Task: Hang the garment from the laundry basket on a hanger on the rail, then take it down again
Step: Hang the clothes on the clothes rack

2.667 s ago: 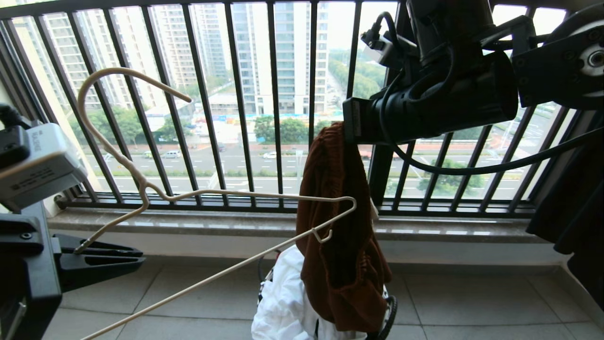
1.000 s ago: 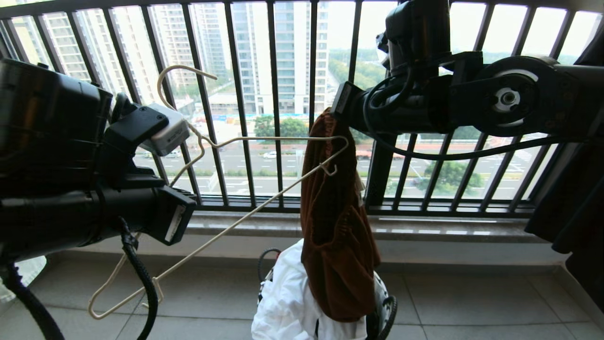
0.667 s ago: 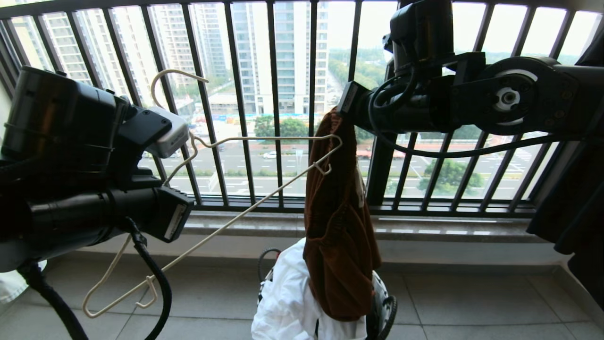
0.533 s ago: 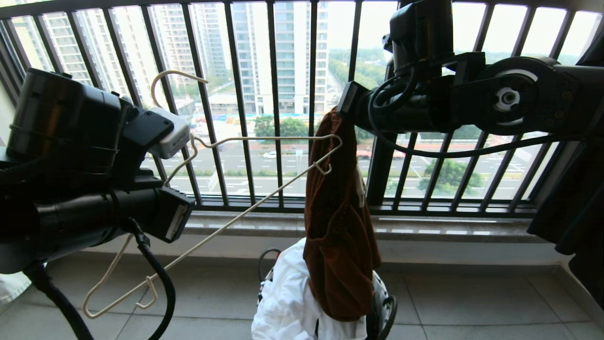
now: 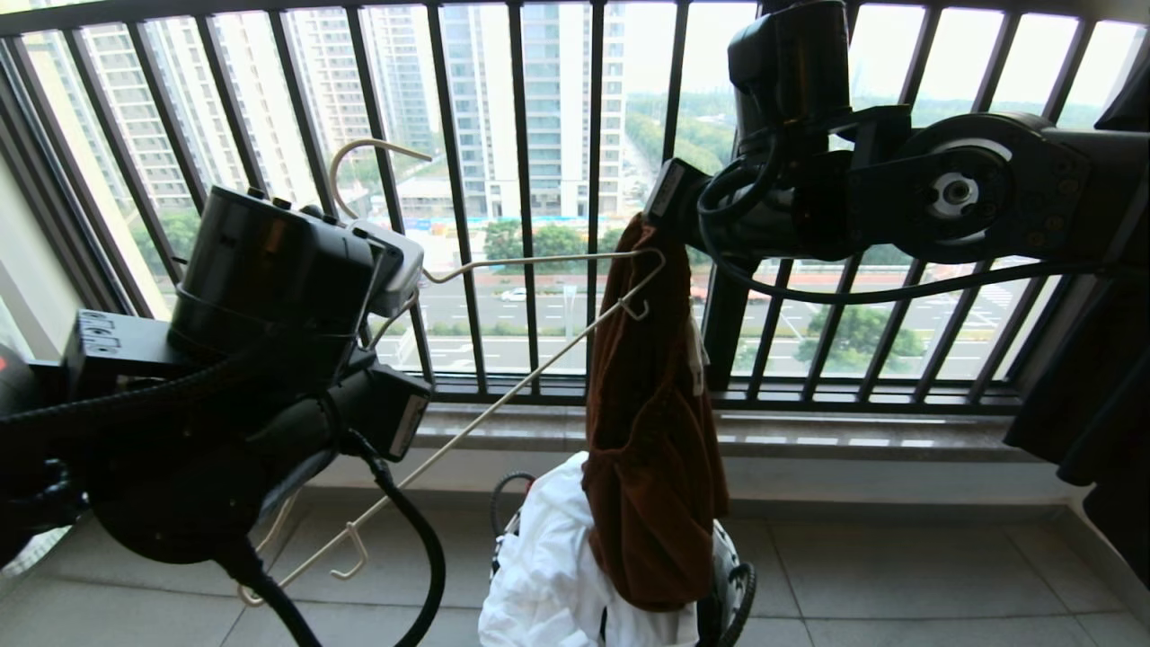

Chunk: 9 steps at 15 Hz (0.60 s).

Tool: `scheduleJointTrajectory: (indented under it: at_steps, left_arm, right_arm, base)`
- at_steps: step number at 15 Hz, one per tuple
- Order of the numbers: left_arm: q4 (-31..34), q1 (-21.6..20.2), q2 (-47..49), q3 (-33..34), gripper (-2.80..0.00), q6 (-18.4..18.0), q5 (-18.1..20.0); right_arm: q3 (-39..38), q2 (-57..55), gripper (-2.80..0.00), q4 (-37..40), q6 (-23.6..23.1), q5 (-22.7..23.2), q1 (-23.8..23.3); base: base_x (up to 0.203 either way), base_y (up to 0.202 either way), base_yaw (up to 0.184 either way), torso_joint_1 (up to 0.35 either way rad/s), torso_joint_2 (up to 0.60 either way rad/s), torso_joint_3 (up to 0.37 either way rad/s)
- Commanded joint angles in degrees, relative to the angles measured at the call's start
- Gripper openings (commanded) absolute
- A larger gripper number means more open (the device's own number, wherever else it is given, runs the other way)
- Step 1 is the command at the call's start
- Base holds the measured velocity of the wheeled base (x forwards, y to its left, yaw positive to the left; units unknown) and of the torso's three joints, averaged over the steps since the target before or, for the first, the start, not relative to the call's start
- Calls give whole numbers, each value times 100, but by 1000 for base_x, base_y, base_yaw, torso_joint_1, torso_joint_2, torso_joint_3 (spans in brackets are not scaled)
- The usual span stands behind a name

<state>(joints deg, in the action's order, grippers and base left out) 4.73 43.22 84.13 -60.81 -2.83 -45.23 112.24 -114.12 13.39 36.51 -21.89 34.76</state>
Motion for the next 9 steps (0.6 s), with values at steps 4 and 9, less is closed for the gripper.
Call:
scheduleJointTrajectory:
  at_steps: [4, 9]
  left_arm:
    - [-174, 397, 458, 188, -280, 3, -1142]
    - [-316, 421, 705, 160, -280, 85, -1489]
  right_arm:
    - [-25, -31, -280, 6, 31, -105, 14]
    - [-182, -10, -280, 22, 35, -159, 271]
  base:
    - [0, 0, 0, 0, 0, 0]
    - [0, 0, 0, 0, 0, 0]
